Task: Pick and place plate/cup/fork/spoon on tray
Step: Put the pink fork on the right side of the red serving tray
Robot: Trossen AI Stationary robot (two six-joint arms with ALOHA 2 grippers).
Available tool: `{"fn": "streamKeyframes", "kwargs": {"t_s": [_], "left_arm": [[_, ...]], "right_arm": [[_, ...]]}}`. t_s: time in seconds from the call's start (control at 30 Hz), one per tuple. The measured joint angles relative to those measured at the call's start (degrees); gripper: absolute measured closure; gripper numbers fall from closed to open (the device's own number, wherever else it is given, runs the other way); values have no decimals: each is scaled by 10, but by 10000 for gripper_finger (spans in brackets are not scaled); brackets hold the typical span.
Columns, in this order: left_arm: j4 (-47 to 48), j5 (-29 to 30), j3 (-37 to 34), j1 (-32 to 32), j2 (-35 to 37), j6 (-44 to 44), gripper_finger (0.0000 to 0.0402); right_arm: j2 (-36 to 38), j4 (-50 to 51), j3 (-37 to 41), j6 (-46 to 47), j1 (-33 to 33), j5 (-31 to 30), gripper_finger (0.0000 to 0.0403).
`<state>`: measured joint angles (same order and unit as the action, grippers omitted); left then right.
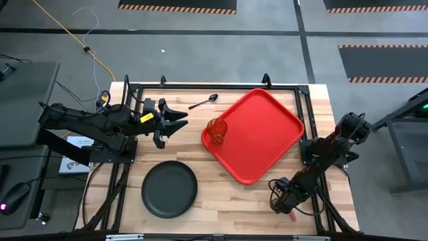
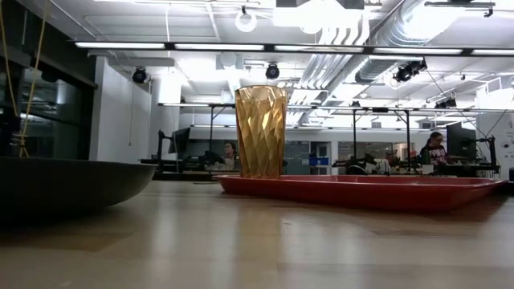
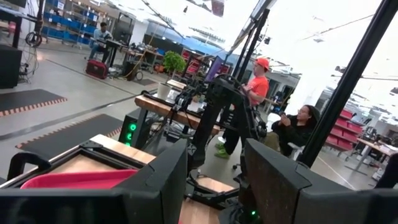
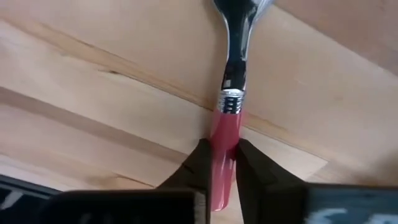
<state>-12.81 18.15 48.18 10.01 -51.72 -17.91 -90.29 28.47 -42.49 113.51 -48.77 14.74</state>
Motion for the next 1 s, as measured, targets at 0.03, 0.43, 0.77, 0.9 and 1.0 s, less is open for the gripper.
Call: {"fn": "streamKeyframes", "kwargs": {"t_s": [0.03, 0.43, 0.77, 0.9, 1.0], "left_arm": [[-4, 0, 0, 0, 0, 0, 249], [-8, 0, 0, 0, 0, 0, 249], [-8, 0, 0, 0, 0, 0, 249], [-9, 0, 0, 0, 0, 0, 249], [-9, 0, 0, 0, 0, 0, 249]], "right_arm": [[6, 3, -2, -16, 0, -7, 370], [200, 95, -72, -212, 98, -29, 388], [247, 374, -204, -551, 429, -120, 388], [205, 442, -244, -704, 556, -140, 388], [161, 464, -245, -803, 636, -156, 388]]}}
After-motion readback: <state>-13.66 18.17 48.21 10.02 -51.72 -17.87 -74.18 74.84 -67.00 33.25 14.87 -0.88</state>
